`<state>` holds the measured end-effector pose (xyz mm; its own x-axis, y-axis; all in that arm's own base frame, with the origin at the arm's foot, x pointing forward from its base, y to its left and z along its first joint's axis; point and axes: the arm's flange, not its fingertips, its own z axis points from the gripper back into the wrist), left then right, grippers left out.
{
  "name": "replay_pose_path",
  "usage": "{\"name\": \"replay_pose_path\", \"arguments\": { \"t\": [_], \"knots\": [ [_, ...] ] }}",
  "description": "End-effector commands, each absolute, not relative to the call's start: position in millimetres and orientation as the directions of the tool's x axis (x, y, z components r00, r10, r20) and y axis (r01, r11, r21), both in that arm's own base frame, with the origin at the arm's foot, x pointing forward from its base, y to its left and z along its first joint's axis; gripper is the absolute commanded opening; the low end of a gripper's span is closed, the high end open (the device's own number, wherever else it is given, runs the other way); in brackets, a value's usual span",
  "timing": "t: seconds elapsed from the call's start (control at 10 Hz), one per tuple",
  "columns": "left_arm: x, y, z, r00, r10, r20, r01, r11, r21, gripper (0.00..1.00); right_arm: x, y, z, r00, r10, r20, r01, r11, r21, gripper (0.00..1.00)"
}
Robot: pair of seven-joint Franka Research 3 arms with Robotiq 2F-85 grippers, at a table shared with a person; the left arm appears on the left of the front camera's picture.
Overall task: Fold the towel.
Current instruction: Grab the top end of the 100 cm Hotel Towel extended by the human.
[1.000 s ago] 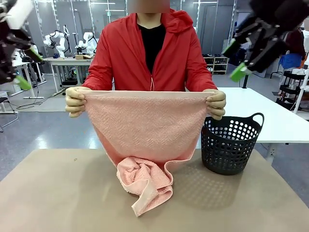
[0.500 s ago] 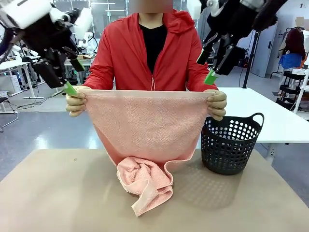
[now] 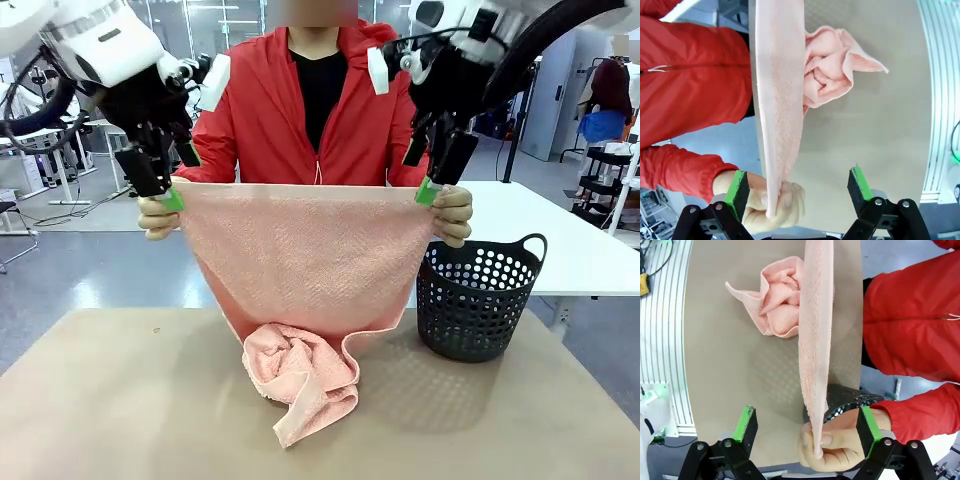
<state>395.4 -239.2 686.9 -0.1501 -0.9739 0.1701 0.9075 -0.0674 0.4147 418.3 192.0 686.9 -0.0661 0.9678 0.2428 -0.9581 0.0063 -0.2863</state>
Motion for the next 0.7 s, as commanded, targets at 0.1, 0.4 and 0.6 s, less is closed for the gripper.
{"name": "replay_pose_path", "arguments": {
  "t": [0.1, 0.4, 0.6],
  "knots": [
    [426.2, -254.7, 672.7, -0.080, -0.986, 0.147, 0.915, -0.014, 0.403, 1.00, 428.4, 196.7, 667.4, -0.014, 0.981, 0.195, -0.961, 0.041, -0.275, 1.00],
    [444.6, -258.2, 649.2, -0.057, -0.989, 0.136, 0.929, -0.002, 0.370, 1.00, 438.2, 202.4, 644.6, 0.006, 0.985, 0.173, -0.966, 0.050, -0.252, 1.00],
    [448.3, -256.5, 645.0, -0.044, -0.989, 0.139, 0.932, 0.009, 0.362, 0.53, 444.2, 205.4, 634.4, 0.021, 0.988, 0.153, -0.963, 0.061, -0.264, 0.86]
  ]
}}
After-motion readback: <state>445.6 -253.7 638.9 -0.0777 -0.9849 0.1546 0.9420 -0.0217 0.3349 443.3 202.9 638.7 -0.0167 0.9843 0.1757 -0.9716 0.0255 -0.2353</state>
